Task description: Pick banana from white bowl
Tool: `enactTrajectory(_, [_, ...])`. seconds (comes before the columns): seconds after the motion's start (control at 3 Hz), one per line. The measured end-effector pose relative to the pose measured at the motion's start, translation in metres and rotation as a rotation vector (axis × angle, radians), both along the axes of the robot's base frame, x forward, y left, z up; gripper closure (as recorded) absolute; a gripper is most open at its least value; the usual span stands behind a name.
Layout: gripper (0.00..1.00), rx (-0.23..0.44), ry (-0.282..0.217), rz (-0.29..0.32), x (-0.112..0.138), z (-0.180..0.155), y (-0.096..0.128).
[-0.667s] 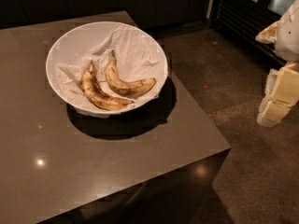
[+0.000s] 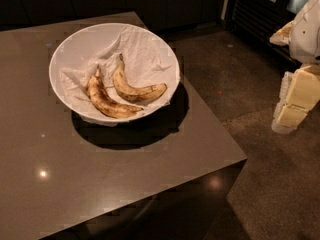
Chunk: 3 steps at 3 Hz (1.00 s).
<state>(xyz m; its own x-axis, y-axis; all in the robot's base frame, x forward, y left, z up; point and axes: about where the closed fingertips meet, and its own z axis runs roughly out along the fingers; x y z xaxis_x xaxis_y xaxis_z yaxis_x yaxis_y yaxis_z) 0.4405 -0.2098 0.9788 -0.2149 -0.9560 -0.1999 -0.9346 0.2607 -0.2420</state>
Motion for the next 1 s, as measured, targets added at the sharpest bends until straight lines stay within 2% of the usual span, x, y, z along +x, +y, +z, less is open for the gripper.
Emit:
enactTrajectory(0.33, [0.0,-0.039,0.025,0.034,0.005,0.0,0.016])
enactTrajectory(0.67, [0.0,-0.079,0.044,0.097,0.008,-0.002,0.034])
enactTrajectory(1.0, [0.0,-0.08,0.044,0.099,0.008,-0.002,0.035])
